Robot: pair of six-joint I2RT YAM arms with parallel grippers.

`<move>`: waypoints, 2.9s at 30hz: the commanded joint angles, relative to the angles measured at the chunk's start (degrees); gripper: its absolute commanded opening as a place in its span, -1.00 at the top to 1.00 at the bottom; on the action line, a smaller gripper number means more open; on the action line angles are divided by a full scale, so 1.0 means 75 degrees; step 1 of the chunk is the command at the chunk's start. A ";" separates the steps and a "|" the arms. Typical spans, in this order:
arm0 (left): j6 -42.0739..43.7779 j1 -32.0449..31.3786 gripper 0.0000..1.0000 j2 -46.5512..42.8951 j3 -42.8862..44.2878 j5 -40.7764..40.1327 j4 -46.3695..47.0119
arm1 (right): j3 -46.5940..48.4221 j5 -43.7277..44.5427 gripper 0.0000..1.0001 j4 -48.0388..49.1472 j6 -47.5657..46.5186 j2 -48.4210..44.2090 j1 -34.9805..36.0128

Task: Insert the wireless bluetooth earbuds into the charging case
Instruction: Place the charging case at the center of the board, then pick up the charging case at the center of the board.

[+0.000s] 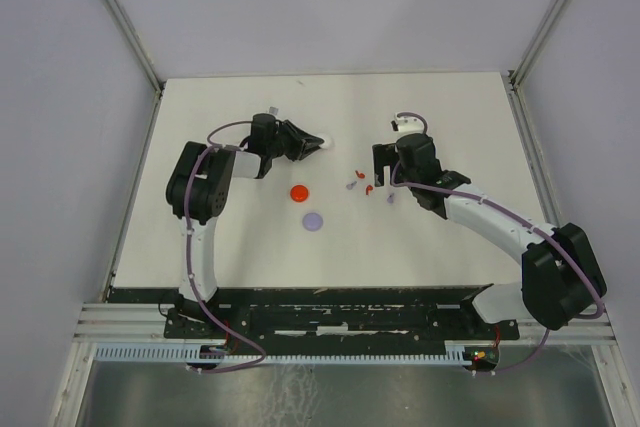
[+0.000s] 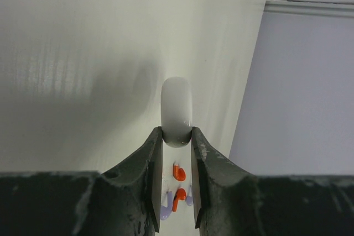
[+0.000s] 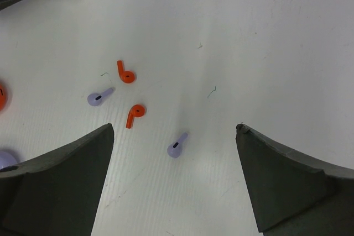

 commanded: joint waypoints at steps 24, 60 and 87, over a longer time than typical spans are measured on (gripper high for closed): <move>0.1638 0.0430 -0.36 -0.2052 -0.0604 -0.1040 -0.1963 | 0.0296 -0.0544 -1.00 -0.0062 0.0004 -0.0010 -0.0016; 0.1632 0.1628 -0.34 -0.7581 -0.4836 -0.1323 -0.1767 | 0.4027 -0.1253 -0.87 -0.0994 -0.1359 0.4665 0.2307; 0.1492 0.2058 -0.33 -0.7715 -0.5337 -0.1005 -0.1382 | 0.5312 -0.1100 -0.89 -0.1046 -0.1460 0.5855 0.2583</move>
